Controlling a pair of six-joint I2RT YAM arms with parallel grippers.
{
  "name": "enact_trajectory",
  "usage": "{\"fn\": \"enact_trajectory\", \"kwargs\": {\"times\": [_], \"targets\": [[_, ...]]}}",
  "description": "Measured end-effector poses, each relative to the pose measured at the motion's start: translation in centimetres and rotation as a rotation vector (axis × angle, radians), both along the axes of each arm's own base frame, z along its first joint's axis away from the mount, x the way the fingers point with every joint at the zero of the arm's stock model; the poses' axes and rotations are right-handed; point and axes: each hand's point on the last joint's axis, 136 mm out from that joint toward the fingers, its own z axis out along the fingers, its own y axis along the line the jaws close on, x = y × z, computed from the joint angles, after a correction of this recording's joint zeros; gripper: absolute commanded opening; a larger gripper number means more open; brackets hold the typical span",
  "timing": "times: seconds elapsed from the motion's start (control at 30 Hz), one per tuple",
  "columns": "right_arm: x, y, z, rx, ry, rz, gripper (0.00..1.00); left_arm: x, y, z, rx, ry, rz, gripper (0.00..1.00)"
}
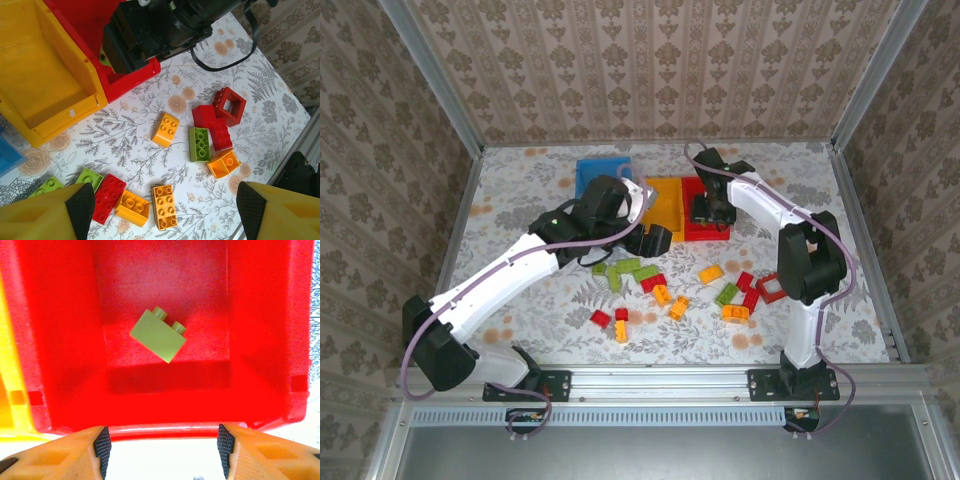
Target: Sort the legos into containers by color
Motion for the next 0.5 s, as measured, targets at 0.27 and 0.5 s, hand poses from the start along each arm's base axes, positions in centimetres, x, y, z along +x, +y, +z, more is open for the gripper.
{"fn": "enact_trajectory", "kwargs": {"times": [0.27,0.5], "targets": [[-6.5,-5.6,6.3,0.047,-0.15,-0.236,0.54,-0.1,0.2,-0.3,0.027,-0.022,-0.025,0.79],[-19.6,-15.1,-0.5,0.118,-0.037,-0.725,0.58,-2.4,-2.0,-2.2,0.068,-0.009,-0.155,0.78]]}}
